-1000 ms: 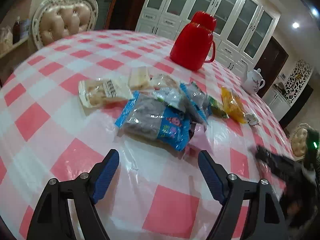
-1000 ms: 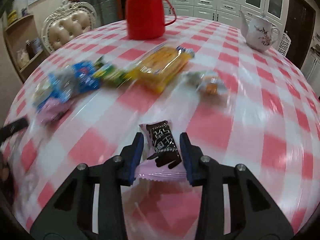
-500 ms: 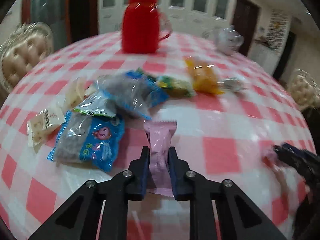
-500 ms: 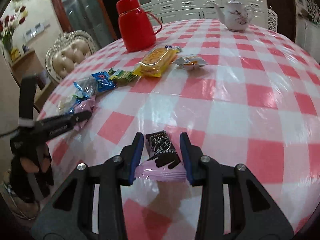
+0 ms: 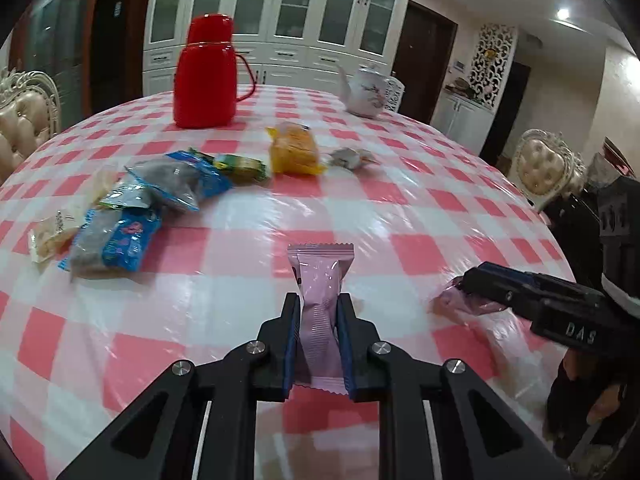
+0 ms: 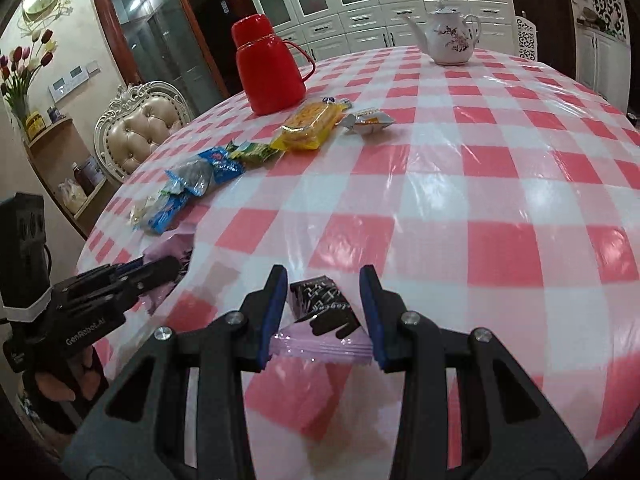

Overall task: Organize snacks
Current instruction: 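Carry both pink snacks over the purple-rimmed box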

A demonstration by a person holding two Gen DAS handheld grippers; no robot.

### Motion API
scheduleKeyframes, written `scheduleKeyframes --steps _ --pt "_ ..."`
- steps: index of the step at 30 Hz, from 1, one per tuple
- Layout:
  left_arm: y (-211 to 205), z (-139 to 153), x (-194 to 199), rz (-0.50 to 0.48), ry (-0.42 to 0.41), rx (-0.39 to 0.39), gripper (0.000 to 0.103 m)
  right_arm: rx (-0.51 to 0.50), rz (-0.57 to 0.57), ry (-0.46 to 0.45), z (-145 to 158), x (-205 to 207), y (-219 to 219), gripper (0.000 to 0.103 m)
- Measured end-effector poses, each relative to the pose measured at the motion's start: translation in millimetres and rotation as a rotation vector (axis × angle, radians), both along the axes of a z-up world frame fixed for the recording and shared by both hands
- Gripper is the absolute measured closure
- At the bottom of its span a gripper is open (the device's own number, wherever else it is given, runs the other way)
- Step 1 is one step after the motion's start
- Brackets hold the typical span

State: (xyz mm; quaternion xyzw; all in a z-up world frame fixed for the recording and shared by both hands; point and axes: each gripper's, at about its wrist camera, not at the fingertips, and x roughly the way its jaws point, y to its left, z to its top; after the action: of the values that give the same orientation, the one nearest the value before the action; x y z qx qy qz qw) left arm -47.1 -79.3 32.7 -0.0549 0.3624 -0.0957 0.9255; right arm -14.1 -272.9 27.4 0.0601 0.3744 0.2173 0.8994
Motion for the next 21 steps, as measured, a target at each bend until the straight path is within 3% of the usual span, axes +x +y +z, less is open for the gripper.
scheduleKeyframes --steps 11,21 --pt "-21 -1 -32 -0.035 0.047 -0.019 0.084 -0.066 -0.014 -0.023 9 -53 -6 0.061" --pt "-69 8 -63 -0.147 0.033 0.046 0.084 -0.142 -0.040 -0.095 29 -102 -28 0.062"
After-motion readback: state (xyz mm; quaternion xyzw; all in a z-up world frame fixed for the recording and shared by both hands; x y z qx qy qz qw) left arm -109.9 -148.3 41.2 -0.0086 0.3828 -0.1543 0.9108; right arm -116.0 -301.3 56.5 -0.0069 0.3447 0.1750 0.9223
